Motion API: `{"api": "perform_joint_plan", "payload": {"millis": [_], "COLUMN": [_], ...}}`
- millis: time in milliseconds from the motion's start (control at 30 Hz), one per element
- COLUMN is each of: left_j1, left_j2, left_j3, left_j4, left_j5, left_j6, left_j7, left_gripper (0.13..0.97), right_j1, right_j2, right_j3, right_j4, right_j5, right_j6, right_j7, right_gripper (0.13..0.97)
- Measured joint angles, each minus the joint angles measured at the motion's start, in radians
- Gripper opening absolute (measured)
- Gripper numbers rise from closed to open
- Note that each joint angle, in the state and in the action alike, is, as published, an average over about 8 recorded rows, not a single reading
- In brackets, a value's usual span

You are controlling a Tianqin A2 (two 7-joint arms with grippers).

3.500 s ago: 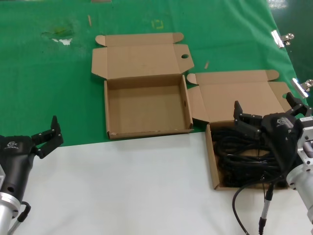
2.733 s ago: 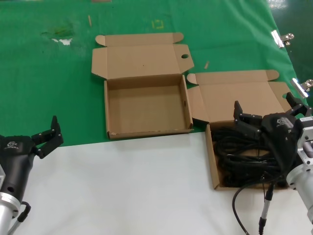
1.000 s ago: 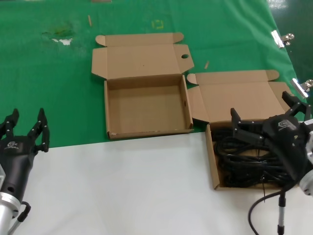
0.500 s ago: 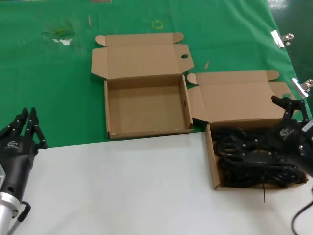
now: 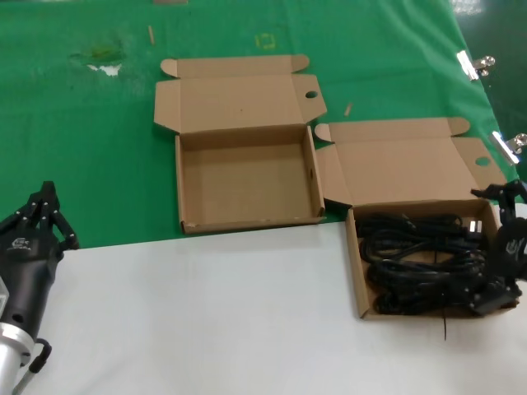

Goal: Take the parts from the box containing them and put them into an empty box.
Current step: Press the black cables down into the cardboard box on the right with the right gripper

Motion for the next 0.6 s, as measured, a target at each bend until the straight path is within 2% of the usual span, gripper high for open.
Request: {"api": "perform_joint_plan", "payload": {"millis": [300, 600], "left_j1": [0.000, 0.000], "left_j2": [0.000, 0.000], "left_j3": [0.000, 0.000], "left_j4": [0.000, 0.000], "left_j5": [0.000, 0.000], "left_j6": [0.000, 0.000], "left_j7": [0.000, 0.000], "left_gripper": [0.140, 0.140], "right_j1": [0.091, 0.110], "right_j2": [-0.017, -0.059], "right_j3": [-0.018, -0.016], "right_j4": [-0.062, -0.078], "right_j5": [-0.130, -0.196], "right_j6": [-0.194, -0.271], "right_j7": [-0.041, -0.060], "right_gripper": [0.966, 0.966]}}
